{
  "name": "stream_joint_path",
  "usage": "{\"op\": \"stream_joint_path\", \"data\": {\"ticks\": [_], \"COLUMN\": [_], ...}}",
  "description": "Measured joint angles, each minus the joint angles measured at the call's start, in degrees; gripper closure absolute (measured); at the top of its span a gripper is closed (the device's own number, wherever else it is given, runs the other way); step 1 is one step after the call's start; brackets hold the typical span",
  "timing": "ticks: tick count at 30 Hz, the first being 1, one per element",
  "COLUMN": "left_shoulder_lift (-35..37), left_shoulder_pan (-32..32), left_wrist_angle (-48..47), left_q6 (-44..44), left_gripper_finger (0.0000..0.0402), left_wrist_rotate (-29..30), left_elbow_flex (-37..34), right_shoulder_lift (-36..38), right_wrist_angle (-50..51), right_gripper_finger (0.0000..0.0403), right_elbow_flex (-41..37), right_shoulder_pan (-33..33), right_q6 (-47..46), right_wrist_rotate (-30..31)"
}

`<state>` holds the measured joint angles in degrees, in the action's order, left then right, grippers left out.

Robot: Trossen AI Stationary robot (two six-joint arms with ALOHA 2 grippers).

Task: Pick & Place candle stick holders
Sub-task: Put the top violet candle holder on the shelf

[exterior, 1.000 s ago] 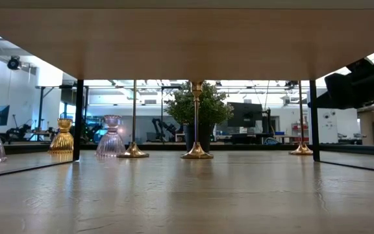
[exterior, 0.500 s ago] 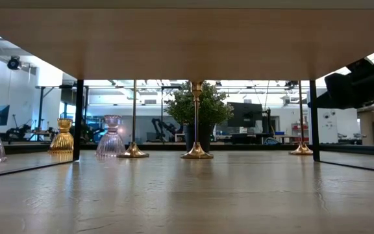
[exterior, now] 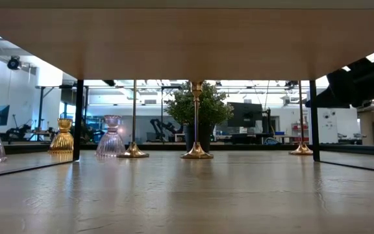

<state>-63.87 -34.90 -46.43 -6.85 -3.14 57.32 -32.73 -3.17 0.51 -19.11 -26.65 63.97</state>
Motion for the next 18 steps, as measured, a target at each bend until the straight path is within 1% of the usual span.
{"op": "stream_joint_path", "data": {"ticks": [3, 9, 11, 15, 18], "left_shoulder_lift": [-2.85, -7.76, -8.99, -10.71, -11.66], "left_shoulder_pan": [-1.30, -2.23, -2.29, -2.26, -2.27], "left_wrist_angle": [-0.31, -3.47, -3.56, -3.56, -4.31], "left_q6": [0.05, 0.77, 0.79, 0.64, 0.00], "left_gripper_finger": [0.0364, 0.0364, 0.0364, 0.0364, 0.0364], "left_wrist_rotate": [-1.19, -4.47, -6.15, -11.83, -13.12], "left_elbow_flex": [0.00, -0.02, -0.02, 0.99, 2.01], "right_shoulder_lift": [0.04, 0.07, 0.07, 0.07, 0.05], "right_wrist_angle": [-0.74, -0.71, -0.67, -0.63, -0.63], "right_gripper_finger": [0.0394, 0.0394, 0.0394, 0.0394, 0.0394], "right_elbow_flex": [0.03, 0.57, 0.98, 1.51, 1.87], "right_shoulder_pan": [0.00, 0.04, 0.04, 0.04, 0.04], "right_q6": [0.08, -0.11, 0.42, 0.55, 0.50], "right_wrist_rotate": [-1.13, -1.05, -1.05, -1.03, -1.06]}}
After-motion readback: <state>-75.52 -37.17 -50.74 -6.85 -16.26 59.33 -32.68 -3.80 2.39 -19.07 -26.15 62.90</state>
